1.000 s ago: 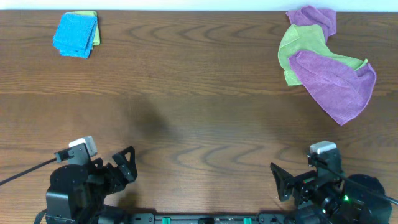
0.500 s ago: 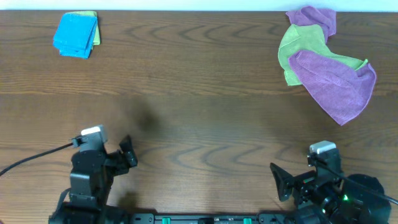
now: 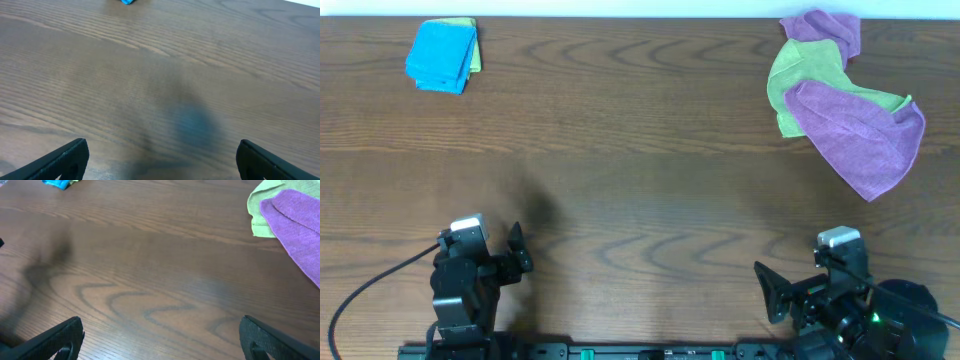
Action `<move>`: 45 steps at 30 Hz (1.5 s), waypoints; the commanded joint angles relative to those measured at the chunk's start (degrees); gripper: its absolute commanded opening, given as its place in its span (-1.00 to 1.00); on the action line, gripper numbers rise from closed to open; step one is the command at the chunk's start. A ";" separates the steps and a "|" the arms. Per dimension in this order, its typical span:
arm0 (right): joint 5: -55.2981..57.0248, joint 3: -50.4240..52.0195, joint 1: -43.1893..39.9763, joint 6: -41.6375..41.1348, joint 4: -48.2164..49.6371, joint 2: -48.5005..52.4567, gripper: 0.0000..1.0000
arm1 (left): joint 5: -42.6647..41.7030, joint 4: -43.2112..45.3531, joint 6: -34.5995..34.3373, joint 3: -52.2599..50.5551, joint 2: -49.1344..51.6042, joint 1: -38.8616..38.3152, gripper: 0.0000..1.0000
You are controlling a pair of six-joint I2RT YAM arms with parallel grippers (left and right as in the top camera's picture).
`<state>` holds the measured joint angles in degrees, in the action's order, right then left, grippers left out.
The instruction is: Fold the cloth
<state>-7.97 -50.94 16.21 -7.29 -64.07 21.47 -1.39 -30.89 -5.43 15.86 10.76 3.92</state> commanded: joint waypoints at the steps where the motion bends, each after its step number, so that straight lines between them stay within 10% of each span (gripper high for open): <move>1: 0.04 0.15 0.37 -1.01 -0.07 -0.09 0.99 | -0.59 0.33 1.20 -2.19 -2.91 0.17 0.91; 45: 11.26 0.15 -1.29 6.05 -4.35 -0.85 0.98 | -0.09 1.42 2.25 -7.78 -10.51 -0.72 0.91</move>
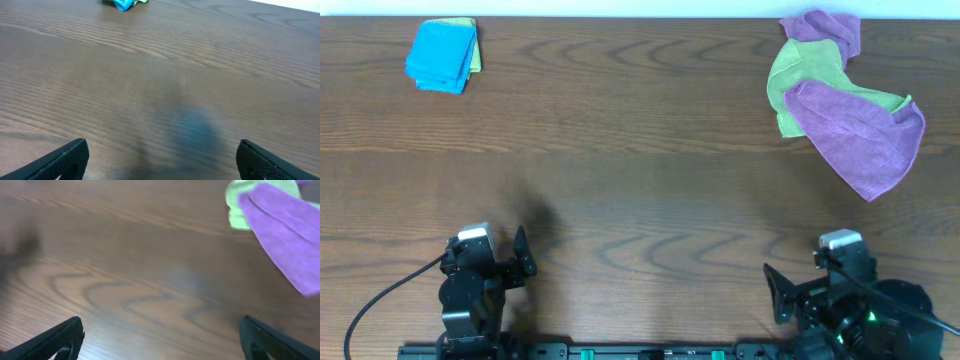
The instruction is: Fold the cloth
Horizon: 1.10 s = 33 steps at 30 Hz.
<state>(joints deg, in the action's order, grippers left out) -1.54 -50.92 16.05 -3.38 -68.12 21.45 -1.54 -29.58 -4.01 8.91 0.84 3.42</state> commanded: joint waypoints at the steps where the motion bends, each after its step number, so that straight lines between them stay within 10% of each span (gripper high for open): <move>1: 5.40 0.13 -2.10 2.23 -0.11 -1.42 0.99 | 0.07 0.11 0.83 -0.83 -0.59 -0.22 0.91; 9: 6.69 8.48 -9.25 15.17 10.78 -10.95 0.98 | 0.07 0.11 0.83 -0.83 -0.59 -0.22 0.91; 33: 3.43 39.01 -9.75 15.23 20.44 -21.14 0.99 | 0.07 0.11 0.85 -0.83 -0.59 -0.22 0.91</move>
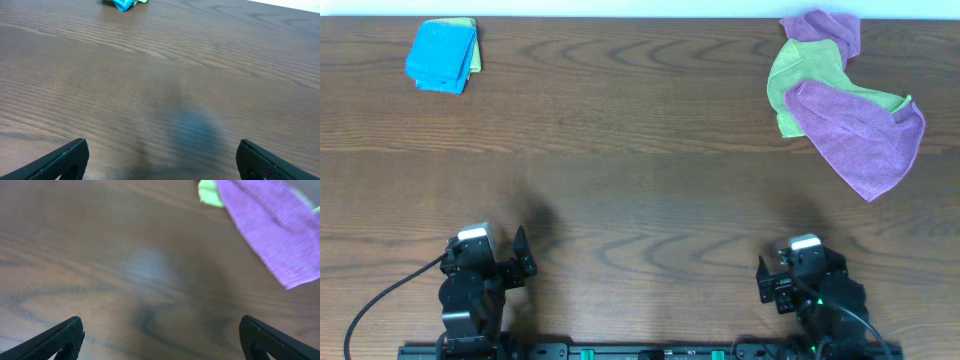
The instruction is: Fold the cloth
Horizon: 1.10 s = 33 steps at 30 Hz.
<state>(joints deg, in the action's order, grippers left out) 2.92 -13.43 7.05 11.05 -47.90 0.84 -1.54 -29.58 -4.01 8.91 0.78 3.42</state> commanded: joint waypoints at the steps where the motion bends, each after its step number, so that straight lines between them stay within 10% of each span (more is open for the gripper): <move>1: -1.05 2.38 -0.74 0.79 0.24 -0.52 0.98 | 0.07 0.11 0.83 -0.83 -0.52 -0.22 0.91; 33: -1.03 3.04 -0.66 0.59 0.76 -0.52 0.99 | 0.04 0.11 0.83 -0.83 -0.52 -0.22 0.91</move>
